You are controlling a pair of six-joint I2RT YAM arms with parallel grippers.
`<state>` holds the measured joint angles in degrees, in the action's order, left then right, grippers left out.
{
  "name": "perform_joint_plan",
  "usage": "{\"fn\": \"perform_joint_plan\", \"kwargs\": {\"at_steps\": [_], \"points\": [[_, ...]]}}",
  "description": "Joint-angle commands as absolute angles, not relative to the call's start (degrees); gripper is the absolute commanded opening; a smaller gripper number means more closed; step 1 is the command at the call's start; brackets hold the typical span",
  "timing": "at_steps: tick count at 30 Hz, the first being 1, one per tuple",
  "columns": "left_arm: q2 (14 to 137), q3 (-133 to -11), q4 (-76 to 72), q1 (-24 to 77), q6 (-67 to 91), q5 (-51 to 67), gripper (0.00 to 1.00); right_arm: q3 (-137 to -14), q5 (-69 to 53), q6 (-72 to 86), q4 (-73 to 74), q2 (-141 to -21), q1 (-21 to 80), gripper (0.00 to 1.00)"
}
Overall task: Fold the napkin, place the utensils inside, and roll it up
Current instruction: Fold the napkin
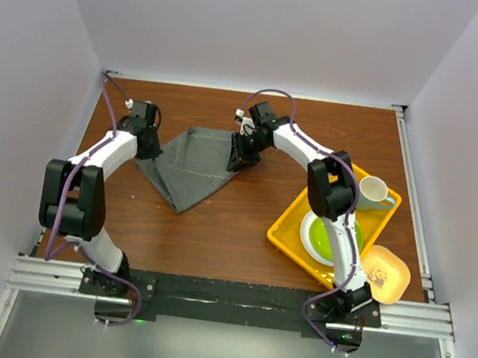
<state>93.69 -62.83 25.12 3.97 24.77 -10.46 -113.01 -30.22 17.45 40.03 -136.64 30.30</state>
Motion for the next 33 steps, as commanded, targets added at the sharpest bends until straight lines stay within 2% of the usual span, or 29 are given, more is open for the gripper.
{"fn": "perform_joint_plan", "kwargs": {"at_steps": [1,7,10,11,13,15,17,20,24,27,33], "points": [[94.7,-62.8,20.9,3.4,21.6,-11.0,0.09,-112.9,-32.3,17.0,40.7,-135.4,30.1,0.33],[95.4,-63.6,22.7,3.3,19.0,-12.7,0.10,-114.6,-32.4,17.7,40.6,-136.0,30.1,0.32],[93.4,-63.4,24.7,3.3,18.8,-14.0,0.29,-116.9,-32.5,18.2,41.6,-136.5,30.1,0.32],[92.4,-63.5,25.5,3.3,19.1,-14.7,0.38,-117.7,-32.8,18.3,42.3,-136.5,30.1,0.32],[89.4,-63.9,27.8,3.3,20.8,-16.4,0.48,-119.9,-33.2,19.3,42.5,-136.1,30.1,0.33],[87.0,-64.5,28.6,3.3,22.7,-15.8,0.51,-122.8,-33.3,20.3,43.1,-136.0,30.1,0.34],[86.3,-65.6,28.9,3.3,24.5,-11.2,0.50,-126.3,-33.2,20.8,44.0,-136.2,30.1,0.37],[86.5,-65.7,28.4,3.3,28.8,-3.4,0.39,-129.6,-32.1,21.4,45.1,-136.6,30.0,0.41],[89.5,-62.8,22.9,3.1,31.8,4.0,0.25,-128.6,-33.6,23.4,42.8,-136.8,30.1,0.42],[93.4,-63.6,23.7,3.1,30.3,3.0,0.18,-126.4,-34.6,25.0,41.1,-136.8,30.8,0.40],[96.0,-60.2,24.4,0.9,26.2,-2.0,0.13,-117.0,-34.5,24.3,37.5,-134.7,31.8,0.35]]}}
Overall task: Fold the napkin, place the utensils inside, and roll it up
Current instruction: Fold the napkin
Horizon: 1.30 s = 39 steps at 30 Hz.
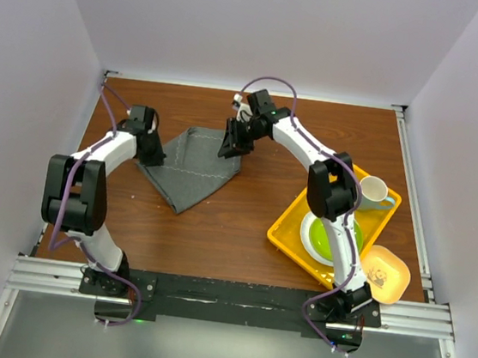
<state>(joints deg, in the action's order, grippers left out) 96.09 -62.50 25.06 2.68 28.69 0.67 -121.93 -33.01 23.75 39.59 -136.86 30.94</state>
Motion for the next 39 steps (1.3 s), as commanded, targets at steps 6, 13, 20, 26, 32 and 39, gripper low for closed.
{"fn": "perform_joint_plan", "kwargs": {"at_steps": [6,13,20,26,32,39], "points": [[96.4,-57.7,23.1,0.8,22.9,-3.8,0.14,-112.1,-30.9,20.6,38.0,-135.3,31.8,0.34],[93.2,-59.0,24.2,0.8,22.0,-3.3,0.15,-115.9,-28.7,19.4,41.0,-133.5,31.9,0.33],[87.1,-60.1,24.0,0.8,25.3,4.1,0.23,-121.2,-30.7,20.9,41.5,-132.0,34.0,0.38],[89.6,-56.9,22.8,0.0,25.9,5.4,0.20,-113.7,-35.1,24.3,35.8,-131.0,35.2,0.36],[95.4,-57.4,22.2,-1.5,20.9,1.1,0.18,-107.2,-30.1,20.1,36.4,-130.8,35.2,0.33],[95.5,-59.5,23.2,-1.5,19.6,1.6,0.16,-106.8,-25.8,16.2,38.9,-130.3,35.4,0.31]]}}
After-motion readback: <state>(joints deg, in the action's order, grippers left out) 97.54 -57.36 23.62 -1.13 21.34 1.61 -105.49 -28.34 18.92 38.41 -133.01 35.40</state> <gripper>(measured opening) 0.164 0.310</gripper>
